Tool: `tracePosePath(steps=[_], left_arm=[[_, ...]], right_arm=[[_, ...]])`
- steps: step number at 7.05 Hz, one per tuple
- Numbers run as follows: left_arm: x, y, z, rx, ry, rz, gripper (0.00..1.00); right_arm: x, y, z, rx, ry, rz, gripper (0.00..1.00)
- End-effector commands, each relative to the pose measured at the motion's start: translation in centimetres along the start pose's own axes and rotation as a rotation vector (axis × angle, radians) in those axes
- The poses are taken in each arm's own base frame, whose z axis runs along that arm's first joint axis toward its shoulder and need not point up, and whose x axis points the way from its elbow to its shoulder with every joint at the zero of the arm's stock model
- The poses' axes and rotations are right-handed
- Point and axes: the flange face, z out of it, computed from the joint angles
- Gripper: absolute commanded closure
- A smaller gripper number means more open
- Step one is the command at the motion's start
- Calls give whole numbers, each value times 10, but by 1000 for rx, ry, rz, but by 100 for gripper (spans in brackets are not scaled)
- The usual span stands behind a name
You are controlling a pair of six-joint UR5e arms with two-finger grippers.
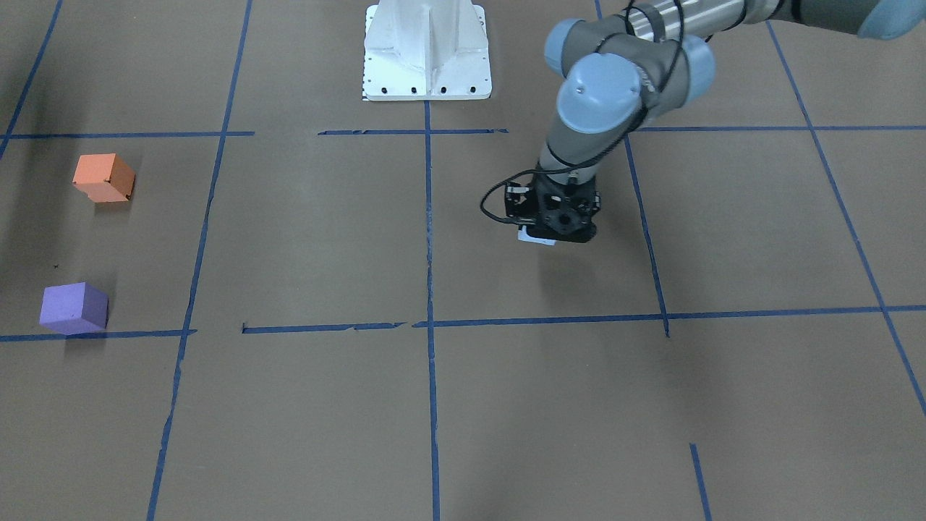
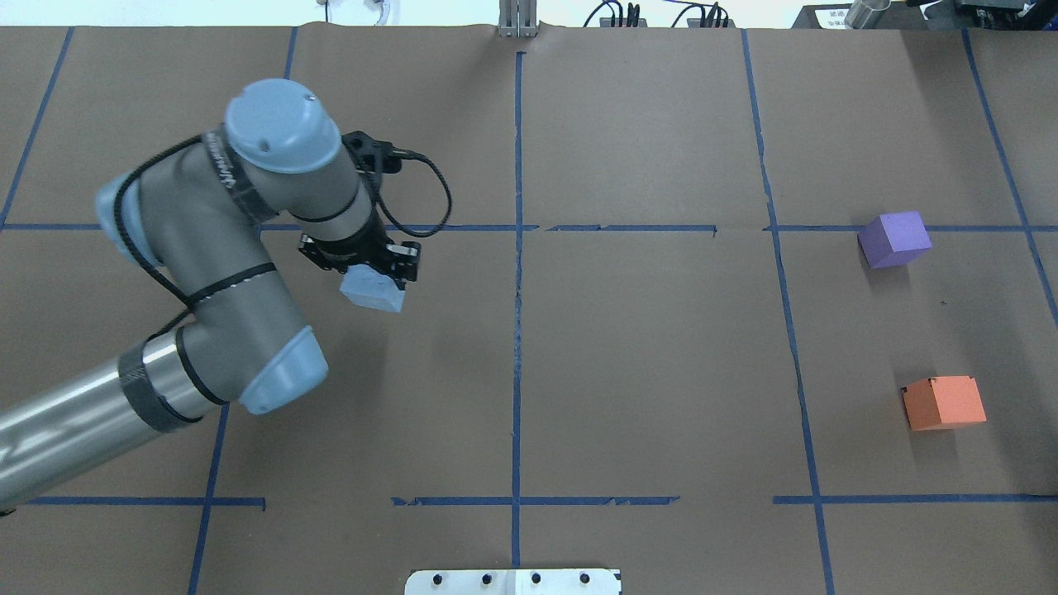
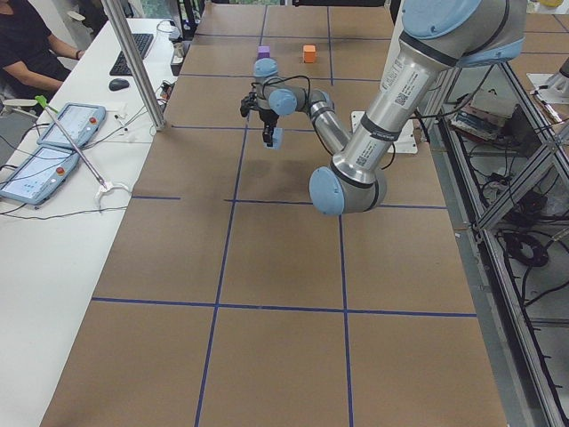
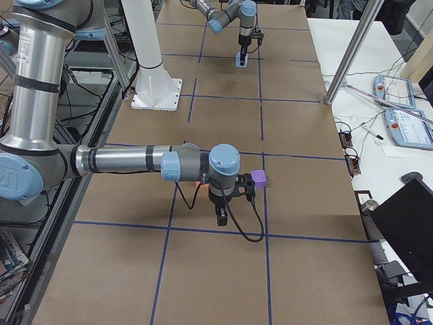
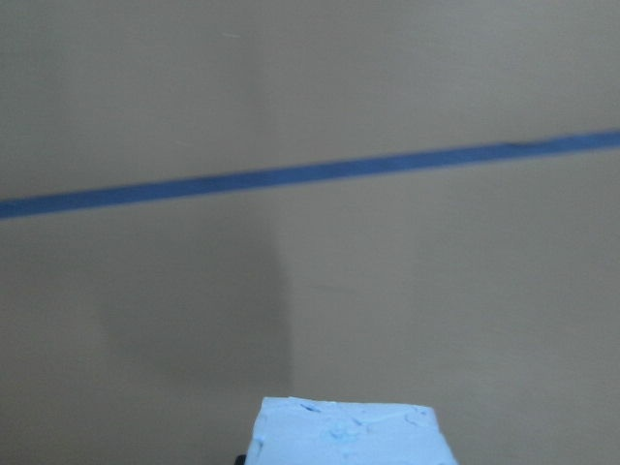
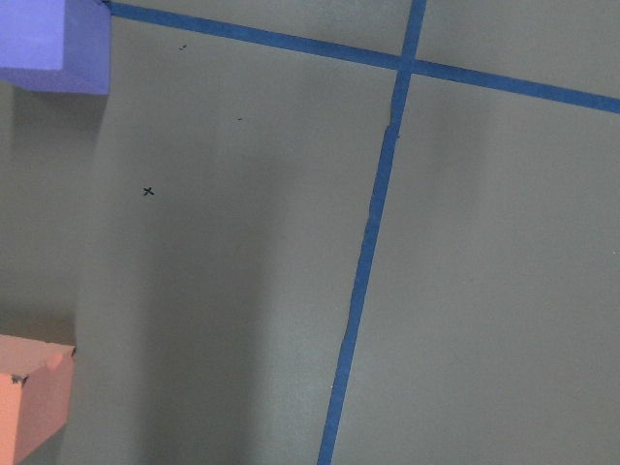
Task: Place blue block between orange and purple blocks
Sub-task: 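Carry the light blue cube with the left gripper to the table center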
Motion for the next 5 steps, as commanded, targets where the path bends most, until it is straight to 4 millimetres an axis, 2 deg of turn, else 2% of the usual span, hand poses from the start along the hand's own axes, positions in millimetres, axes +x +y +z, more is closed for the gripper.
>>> tracePosePath(steps=[1, 2, 3, 5], left_arm=[[94, -12, 34, -6, -19, 16, 96], [101, -20, 58, 20, 23, -15, 96], [128, -35, 67, 19, 28, -38, 96], [136, -33, 74, 9, 20, -36, 94]], right_arm=[[-1, 0, 1, 1, -17, -3, 0], [-3, 0, 0, 4, -29, -3, 0], [-4, -1, -1, 6, -33, -5, 0], [-7, -4, 2, 1, -40, -8, 0]])
